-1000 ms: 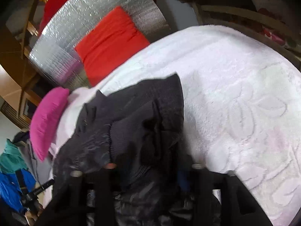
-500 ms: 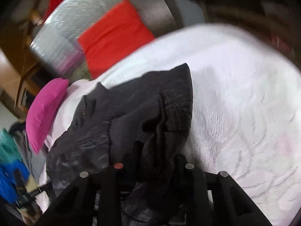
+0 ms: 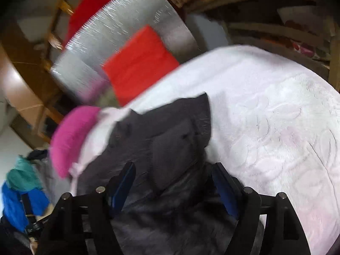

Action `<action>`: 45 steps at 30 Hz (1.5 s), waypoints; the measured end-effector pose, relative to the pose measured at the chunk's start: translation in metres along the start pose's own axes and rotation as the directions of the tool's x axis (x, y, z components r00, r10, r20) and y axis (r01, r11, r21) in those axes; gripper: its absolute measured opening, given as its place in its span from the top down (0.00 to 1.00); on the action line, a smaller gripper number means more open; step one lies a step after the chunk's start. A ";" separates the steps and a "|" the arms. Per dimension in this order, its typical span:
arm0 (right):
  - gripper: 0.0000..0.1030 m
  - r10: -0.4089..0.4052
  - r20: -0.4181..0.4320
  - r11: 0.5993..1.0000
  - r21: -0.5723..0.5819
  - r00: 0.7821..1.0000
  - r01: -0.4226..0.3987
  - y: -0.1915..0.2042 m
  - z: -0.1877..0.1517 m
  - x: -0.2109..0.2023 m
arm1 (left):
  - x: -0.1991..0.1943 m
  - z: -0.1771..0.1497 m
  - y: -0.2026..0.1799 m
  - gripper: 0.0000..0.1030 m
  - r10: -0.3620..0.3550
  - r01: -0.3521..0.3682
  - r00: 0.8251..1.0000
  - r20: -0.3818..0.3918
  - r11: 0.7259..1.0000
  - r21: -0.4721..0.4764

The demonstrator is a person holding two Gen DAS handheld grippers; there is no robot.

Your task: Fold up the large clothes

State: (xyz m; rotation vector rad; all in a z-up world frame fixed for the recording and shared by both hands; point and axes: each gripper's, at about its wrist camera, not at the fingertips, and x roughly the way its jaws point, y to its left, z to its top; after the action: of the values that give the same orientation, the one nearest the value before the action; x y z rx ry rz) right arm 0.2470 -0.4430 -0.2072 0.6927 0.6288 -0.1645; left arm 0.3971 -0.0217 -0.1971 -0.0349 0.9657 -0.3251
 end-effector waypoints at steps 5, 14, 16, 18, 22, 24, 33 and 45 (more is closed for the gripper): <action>0.24 0.279 -0.085 0.946 0.194 0.957 -0.259 0.005 -0.036 0.004 | 0.016 -0.025 -0.013 0.24 -0.251 0.237 0.966 -0.058 0.954 -0.186; 0.29 0.332 -0.141 0.851 0.471 0.933 -0.232 0.003 -0.071 0.092 | 0.091 -0.024 -0.004 0.24 -0.290 0.209 0.951 -0.103 0.854 -0.476; 0.30 0.302 -0.125 0.852 0.480 0.945 -0.209 0.004 -0.064 0.102 | 0.103 -0.021 0.002 0.24 -0.303 0.214 0.949 -0.088 0.824 -0.525; 0.39 0.274 -0.112 0.858 0.478 0.955 -0.190 0.007 -0.059 0.109 | 0.111 -0.018 0.006 0.24 -0.318 0.230 0.946 -0.061 0.793 -0.565; 0.74 0.220 -0.131 0.858 0.497 0.967 -0.128 0.001 -0.051 0.123 | 0.112 -0.014 0.010 0.31 -0.303 0.244 0.953 -0.001 0.768 -0.592; 0.80 0.225 -0.111 0.857 0.495 0.968 -0.142 0.004 -0.049 0.122 | 0.109 -0.004 0.012 0.52 -0.262 0.217 0.965 0.007 0.782 -0.584; 0.83 0.147 -0.080 0.956 0.268 0.986 -0.120 0.032 -0.053 0.091 | 0.121 -0.003 0.013 0.72 -0.161 0.124 0.986 -0.035 0.863 -0.489; 0.34 0.221 -0.101 0.914 0.368 0.970 -0.170 -0.002 -0.057 0.059 | 0.099 -0.005 0.014 0.33 -0.233 0.168 0.970 -0.064 0.842 -0.513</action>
State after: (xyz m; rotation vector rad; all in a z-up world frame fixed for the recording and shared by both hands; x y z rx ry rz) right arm 0.2662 -0.4048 -0.2773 1.1234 0.6664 -0.0420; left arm 0.4482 -0.0364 -0.2819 -0.6089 1.1542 -0.2607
